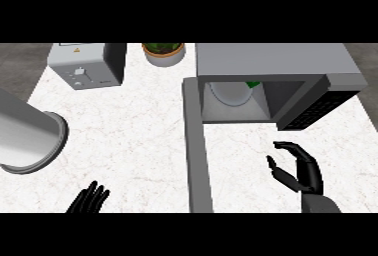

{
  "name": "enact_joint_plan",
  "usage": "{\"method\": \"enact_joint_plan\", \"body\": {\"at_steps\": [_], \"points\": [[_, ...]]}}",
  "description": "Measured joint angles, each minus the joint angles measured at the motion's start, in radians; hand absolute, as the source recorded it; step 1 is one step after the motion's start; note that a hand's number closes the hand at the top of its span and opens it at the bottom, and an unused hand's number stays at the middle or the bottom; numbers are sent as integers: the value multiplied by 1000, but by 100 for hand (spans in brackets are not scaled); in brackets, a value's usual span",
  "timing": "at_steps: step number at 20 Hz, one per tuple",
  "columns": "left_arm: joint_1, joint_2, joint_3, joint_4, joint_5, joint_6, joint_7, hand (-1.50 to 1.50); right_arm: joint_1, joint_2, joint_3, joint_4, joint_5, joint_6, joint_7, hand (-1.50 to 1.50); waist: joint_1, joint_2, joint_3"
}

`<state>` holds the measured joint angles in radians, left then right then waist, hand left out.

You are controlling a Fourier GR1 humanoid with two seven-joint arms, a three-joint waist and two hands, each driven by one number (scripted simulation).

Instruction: Pick up the milk, place it into the microwave and close the microwave

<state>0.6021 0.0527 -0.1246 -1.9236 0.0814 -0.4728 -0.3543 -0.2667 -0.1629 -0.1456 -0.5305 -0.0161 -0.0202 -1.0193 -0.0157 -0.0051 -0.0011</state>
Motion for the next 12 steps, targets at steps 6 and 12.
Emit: {"method": "enact_joint_plan", "body": {"at_steps": [6,12], "points": [[-105,-11,-83,58,-145,32,11,150,131,-73,-25,-144,-65,84,40,-150,1,1,0],[-222,-39,-146,142,-193,106,51,150,260,-134,-67,-286,-147,173,83,-150,5,3,0]]}}
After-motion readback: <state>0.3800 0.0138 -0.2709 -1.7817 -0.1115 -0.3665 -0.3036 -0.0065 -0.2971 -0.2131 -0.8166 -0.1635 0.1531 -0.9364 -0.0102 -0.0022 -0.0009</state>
